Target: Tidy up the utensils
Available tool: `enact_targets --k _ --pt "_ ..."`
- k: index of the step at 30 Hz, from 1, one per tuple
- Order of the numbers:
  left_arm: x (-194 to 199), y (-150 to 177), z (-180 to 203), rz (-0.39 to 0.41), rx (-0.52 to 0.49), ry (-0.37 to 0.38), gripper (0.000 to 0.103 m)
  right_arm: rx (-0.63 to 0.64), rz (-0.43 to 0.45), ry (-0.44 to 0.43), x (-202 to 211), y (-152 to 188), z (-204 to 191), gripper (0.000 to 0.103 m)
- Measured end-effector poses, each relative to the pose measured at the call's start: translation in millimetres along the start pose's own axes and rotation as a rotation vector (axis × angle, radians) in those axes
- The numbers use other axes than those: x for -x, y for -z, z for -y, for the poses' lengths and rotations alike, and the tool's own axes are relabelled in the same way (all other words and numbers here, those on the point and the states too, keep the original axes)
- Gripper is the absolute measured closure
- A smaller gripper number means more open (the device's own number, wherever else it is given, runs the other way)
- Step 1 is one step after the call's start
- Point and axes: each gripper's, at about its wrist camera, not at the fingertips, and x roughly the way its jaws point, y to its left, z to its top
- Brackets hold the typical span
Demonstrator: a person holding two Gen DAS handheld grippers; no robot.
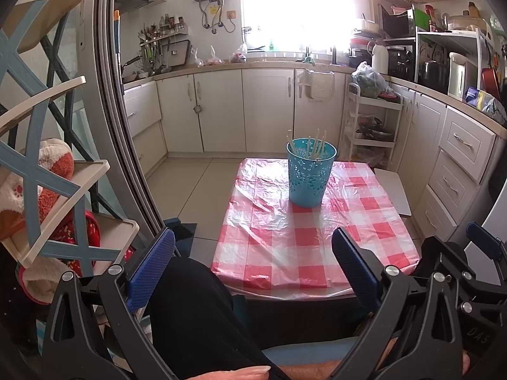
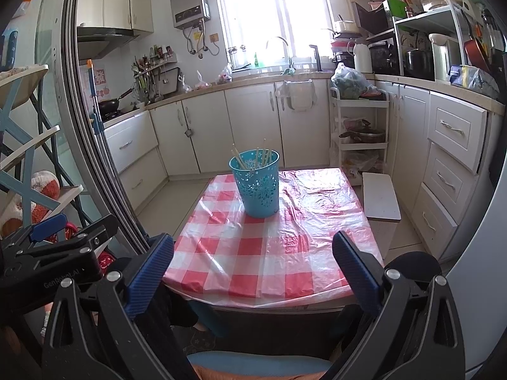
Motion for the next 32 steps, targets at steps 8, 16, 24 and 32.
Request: enact_targets --k 8,16,24,32 --pt "0.0 -0.2 0.4 0.0 0.0 -0.001 0.008 -0.002 -0.006 -0.002 -1.4 2.2 -0.4 0.007" --pt "0.9 8.2 -3.1 0.021 0.006 0.013 0.008 -0.005 -0.014 -0.003 -3.8 4.2 0.4 0.007" --pt "-20.8 10.2 8.6 0.001 -0.044 0.005 0.008 -0.021 -0.05 0.004 -20.0 9.0 7.6 0.007" --pt "-123.0 2.4 14.8 -0.177 -0.051 0.016 0.008 0.0 -0.093 0.071 -77.3 0.4 33.7 0.007"
